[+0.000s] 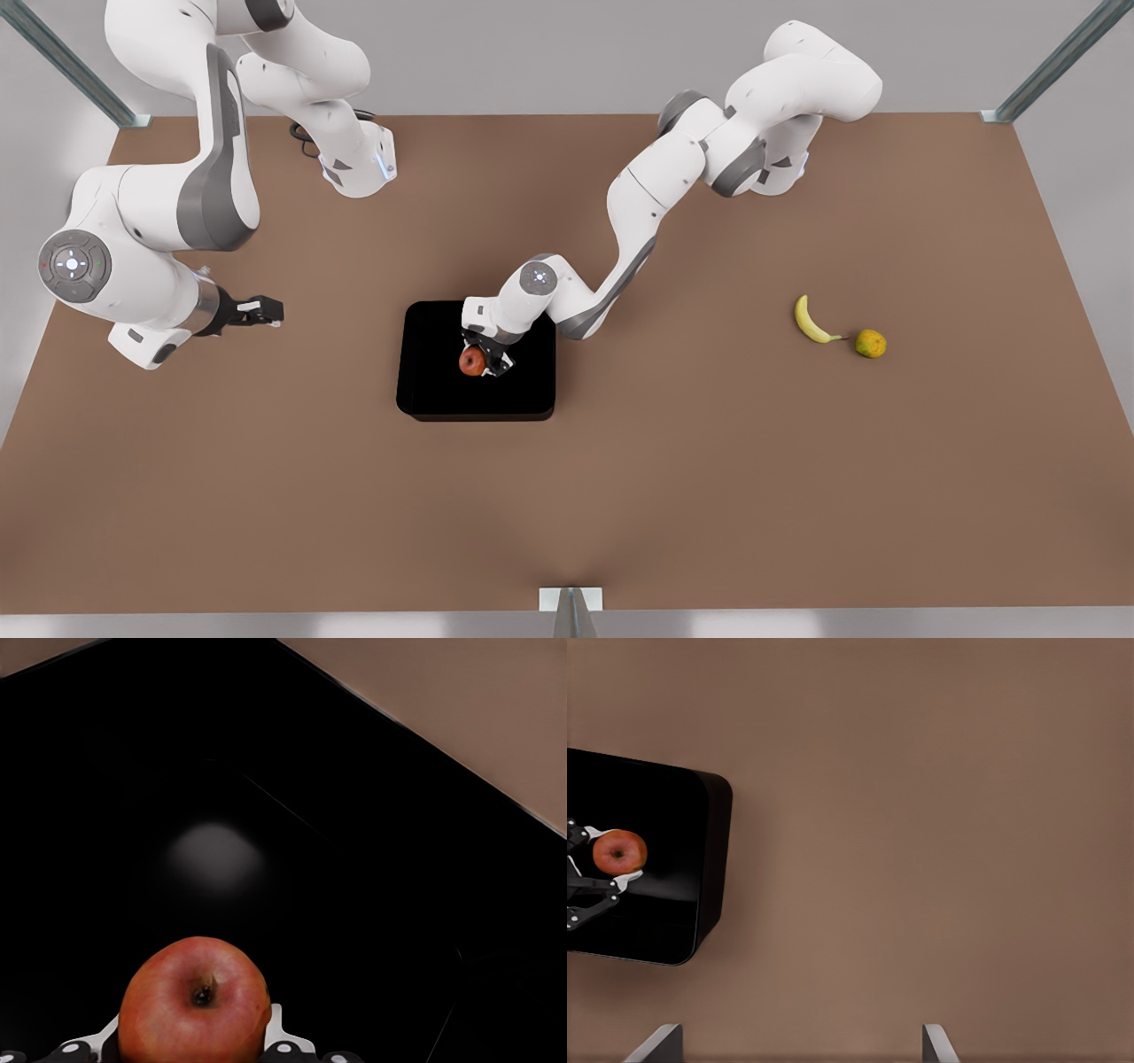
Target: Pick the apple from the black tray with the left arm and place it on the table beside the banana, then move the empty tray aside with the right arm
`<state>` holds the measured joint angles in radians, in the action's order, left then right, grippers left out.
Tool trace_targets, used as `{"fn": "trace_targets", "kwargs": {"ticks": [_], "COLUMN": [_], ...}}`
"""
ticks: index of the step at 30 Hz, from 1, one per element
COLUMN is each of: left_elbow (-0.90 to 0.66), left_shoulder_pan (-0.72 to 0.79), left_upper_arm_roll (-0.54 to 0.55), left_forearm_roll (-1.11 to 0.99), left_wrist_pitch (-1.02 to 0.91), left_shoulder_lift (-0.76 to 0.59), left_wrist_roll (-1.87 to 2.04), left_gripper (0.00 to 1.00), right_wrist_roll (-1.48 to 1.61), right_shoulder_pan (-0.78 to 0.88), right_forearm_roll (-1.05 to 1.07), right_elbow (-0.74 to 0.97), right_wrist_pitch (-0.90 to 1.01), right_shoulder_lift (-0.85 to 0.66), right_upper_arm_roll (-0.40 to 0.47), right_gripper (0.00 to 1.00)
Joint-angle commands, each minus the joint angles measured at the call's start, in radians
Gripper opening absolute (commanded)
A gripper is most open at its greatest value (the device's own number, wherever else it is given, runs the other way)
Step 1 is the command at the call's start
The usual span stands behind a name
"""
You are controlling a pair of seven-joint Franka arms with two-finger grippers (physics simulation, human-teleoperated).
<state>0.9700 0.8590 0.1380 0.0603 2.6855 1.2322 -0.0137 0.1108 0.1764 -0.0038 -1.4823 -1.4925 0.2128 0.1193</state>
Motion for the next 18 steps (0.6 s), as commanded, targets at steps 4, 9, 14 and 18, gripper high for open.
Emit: {"fn": "trace_targets", "kwargs": {"ticks": [4, 9, 14, 18], "left_elbow": [-0.001, 0.001, 0.042, 0.377], "left_shoulder_pan": [-0.003, -0.009, -0.067, -0.141], "left_upper_arm_roll": [-0.005, -0.023, -0.026, -0.028], "left_forearm_roll": [0.000, 0.000, 0.006, -0.004], "left_wrist_pitch": [-0.016, -0.216, -0.582, -0.524], "left_shoulder_lift": [-0.014, -0.131, -0.339, -0.572], "left_wrist_roll": [0.021, 0.023, 0.061, 0.012], "left_gripper": [0.72, 0.72, 0.72, 0.74], "right_wrist_roll": [0.004, 0.003, -0.022, -0.171], "right_shoulder_pan": [0.000, 0.000, 0.009, 0.018], "right_forearm_roll": [0.001, 0.001, 0.005, 0.028], "right_elbow": [0.000, 0.000, 0.002, 0.031], "right_wrist_pitch": [0.000, 0.001, -0.003, -0.006], "right_shoulder_lift": [-0.001, -0.001, -0.001, 0.000], "right_upper_arm_roll": [0.000, 0.000, -0.012, -0.110], "right_gripper": [1.00, 1.00, 1.00, 1.00]}}
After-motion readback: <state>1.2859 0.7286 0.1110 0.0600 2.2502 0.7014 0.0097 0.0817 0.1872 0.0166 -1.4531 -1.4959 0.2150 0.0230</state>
